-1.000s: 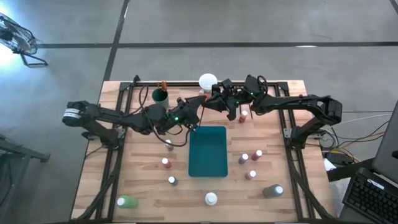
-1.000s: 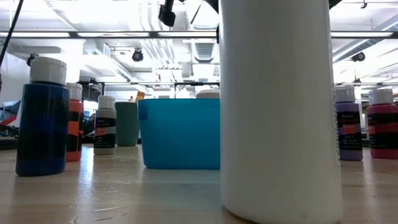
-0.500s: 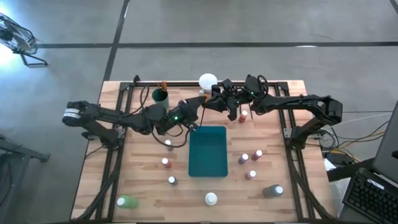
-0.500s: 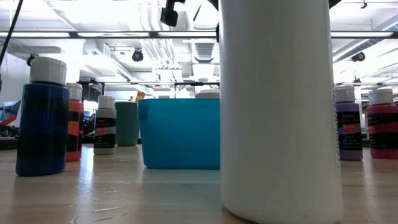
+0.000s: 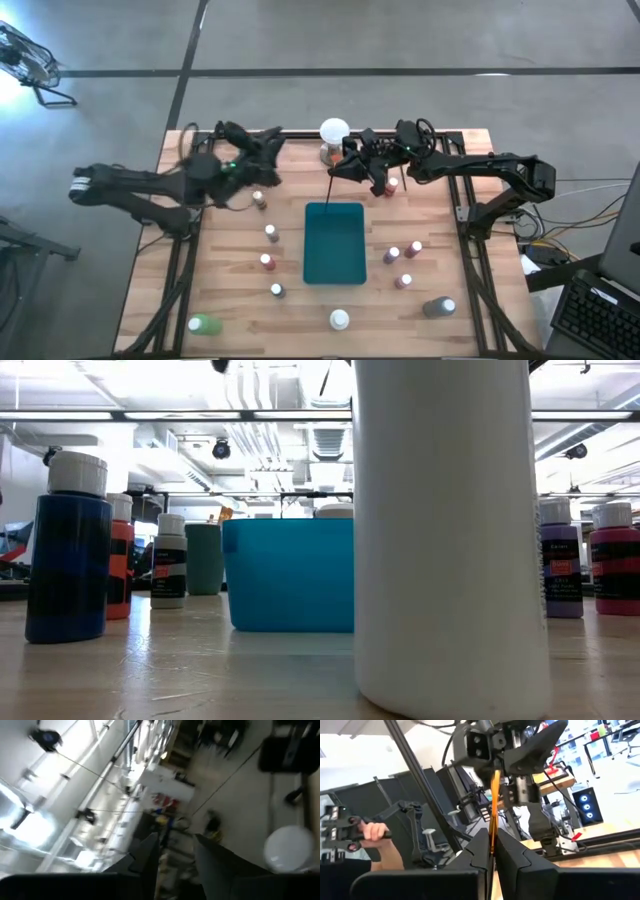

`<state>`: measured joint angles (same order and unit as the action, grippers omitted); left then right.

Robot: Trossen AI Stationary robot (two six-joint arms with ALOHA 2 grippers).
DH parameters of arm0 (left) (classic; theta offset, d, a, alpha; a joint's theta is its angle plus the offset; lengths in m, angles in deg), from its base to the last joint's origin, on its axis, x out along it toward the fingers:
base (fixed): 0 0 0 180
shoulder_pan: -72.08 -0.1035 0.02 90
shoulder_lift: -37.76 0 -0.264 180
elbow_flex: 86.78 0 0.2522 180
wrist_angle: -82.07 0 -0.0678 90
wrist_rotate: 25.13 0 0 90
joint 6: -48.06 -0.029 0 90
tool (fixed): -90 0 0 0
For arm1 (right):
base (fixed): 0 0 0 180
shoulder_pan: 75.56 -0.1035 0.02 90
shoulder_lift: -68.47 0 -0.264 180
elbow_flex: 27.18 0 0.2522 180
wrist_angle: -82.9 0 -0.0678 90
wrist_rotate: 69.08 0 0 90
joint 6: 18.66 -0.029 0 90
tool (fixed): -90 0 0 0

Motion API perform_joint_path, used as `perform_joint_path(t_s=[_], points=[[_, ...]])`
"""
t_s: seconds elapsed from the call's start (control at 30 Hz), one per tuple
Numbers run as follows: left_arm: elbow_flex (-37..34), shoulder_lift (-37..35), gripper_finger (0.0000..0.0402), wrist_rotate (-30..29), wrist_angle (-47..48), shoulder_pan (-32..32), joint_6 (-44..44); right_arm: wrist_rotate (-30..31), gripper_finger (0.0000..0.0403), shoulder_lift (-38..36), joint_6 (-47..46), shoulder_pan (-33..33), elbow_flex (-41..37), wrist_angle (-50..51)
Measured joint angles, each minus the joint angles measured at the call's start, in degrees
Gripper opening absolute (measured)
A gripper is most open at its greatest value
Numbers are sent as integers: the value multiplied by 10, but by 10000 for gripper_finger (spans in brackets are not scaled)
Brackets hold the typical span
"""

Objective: Pick & Place Paint Supplies
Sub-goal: Put the yellow paint brush into the green cup

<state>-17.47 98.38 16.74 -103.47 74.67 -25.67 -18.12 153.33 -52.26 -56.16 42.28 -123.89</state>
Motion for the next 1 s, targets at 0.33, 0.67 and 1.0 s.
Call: perform_joint_path(t_s=[0.33, 0.67, 1.0], points=[[-62, -135, 131, 48, 168, -8, 326, 5, 11, 0, 42, 0, 3, 0], [-90, -120, 131, 267, 180, -39, 729, 5, 11, 0, 109, 0, 3, 10], [-61, 19, 131, 334, 179, -72, 815, -3, 11, 0, 143, -3, 3, 48]])
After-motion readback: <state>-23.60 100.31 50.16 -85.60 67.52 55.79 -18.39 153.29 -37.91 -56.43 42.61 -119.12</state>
